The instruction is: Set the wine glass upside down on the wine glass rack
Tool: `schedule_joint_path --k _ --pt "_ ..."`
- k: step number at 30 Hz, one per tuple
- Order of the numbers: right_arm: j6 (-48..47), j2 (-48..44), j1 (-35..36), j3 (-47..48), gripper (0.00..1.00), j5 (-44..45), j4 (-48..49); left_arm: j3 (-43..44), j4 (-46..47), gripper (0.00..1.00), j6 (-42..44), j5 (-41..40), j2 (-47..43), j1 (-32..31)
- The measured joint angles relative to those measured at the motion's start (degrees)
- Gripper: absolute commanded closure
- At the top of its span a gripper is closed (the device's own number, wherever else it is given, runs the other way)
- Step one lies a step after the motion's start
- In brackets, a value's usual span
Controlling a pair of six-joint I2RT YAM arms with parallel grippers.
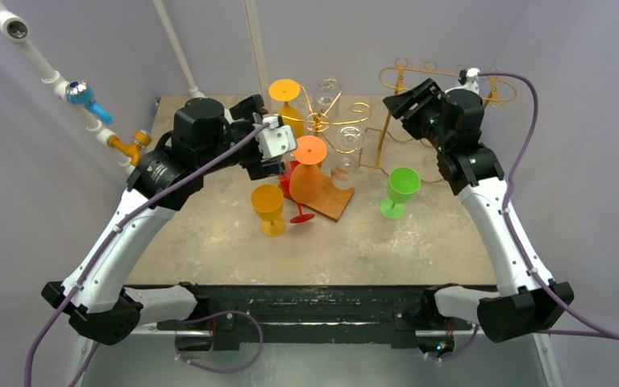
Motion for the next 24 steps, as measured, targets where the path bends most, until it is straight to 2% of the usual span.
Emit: schedule_joint_path --k 8,17,24 --pt "-0.39 3.23 0.24 1.01 0.48 -6.1 -0.04 -1.03 -0.39 0.02 2.82 0.55 0.09 0.0" --pt "-0.42 7.56 1.95 3.26 0.54 -8.46 0.46 -1.49 4.94 0.02 2.8 -3.02 4.39 0.0" --pt "-0.39 8.81 2.51 3.34 0.7 -9.07 1.03 -1.49 4.87 0.03 2.8 -4.0 5.84 0.02"
